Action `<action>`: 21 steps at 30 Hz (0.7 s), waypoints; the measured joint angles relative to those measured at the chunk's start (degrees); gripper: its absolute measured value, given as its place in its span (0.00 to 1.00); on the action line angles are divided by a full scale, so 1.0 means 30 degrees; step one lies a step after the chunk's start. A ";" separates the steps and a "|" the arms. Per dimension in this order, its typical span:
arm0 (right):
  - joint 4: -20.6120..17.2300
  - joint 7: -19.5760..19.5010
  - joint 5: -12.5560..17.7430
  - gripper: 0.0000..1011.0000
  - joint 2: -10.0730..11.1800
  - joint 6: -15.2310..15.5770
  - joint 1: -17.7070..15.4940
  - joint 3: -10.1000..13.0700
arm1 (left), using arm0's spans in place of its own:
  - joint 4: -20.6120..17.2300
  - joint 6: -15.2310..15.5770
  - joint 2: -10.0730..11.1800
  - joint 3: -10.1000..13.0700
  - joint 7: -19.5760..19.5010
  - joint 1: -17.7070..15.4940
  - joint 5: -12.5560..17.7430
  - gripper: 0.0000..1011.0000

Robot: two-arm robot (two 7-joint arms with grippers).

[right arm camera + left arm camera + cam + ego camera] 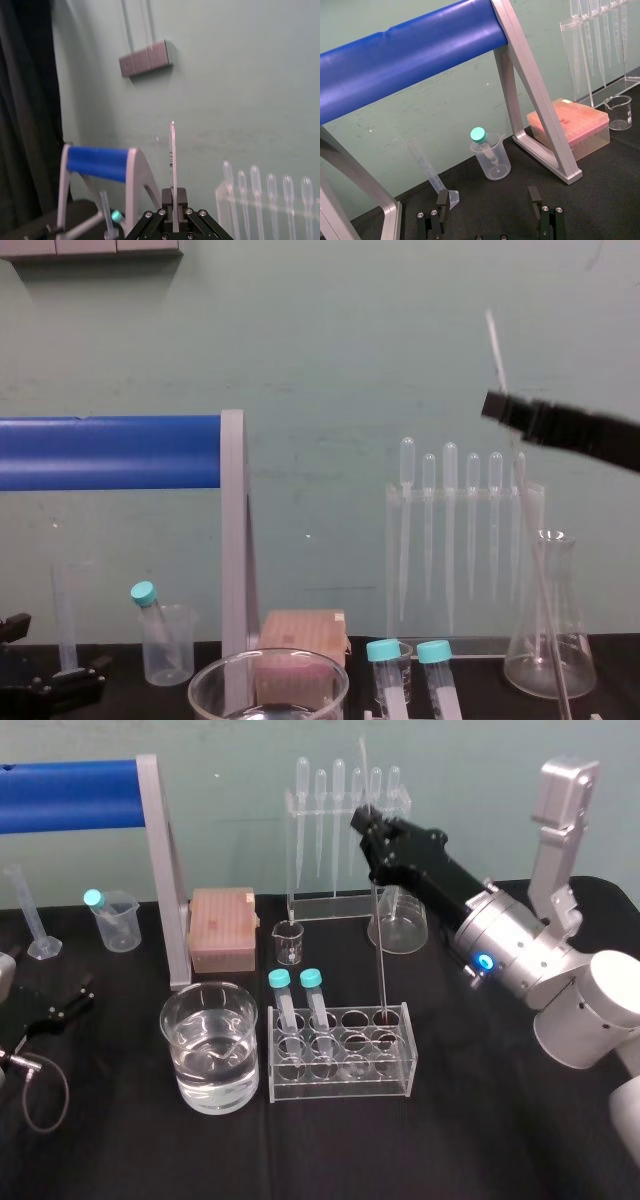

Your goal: Hold the thermometer with one hand and immerse one end into the beaker, then reinsert it into the test tube rack.

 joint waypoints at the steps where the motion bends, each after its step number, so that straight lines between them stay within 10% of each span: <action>1: -0.0095 0.0060 0.0114 0.06 0.0038 -0.0064 0.0014 0.0045 | 0.0000 0.0000 0.0000 0.0000 0.0000 0.0000 0.0000 1.00; 21: 0.0039 0.2936 0.2103 0.06 -0.0019 -0.2600 0.2236 -0.1016 | 0.0000 0.0000 0.0000 0.0001 0.0000 0.0000 0.0000 1.00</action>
